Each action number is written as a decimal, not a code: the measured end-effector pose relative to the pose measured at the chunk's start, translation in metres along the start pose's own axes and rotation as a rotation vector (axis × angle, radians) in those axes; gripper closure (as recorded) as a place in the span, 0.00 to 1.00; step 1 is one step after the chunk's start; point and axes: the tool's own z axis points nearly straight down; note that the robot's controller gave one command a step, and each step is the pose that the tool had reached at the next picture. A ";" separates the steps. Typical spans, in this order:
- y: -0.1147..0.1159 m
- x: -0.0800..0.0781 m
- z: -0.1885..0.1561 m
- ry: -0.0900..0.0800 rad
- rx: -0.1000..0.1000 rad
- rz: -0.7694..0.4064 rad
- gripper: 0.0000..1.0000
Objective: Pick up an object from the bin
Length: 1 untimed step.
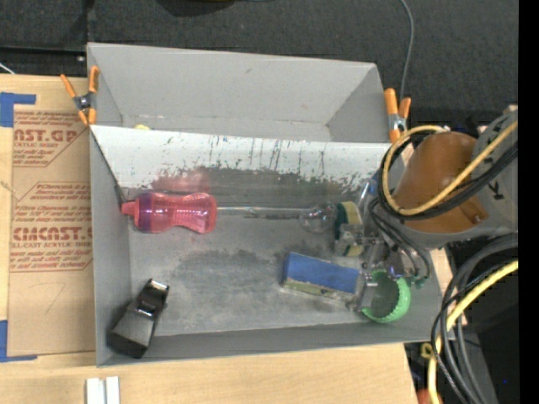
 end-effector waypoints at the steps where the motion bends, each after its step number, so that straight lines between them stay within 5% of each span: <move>1: 0.013 0.009 0.020 0.014 -0.004 0.075 0.00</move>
Offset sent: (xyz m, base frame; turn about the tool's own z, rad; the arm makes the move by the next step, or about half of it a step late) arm -0.0133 0.0241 -0.0503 0.2730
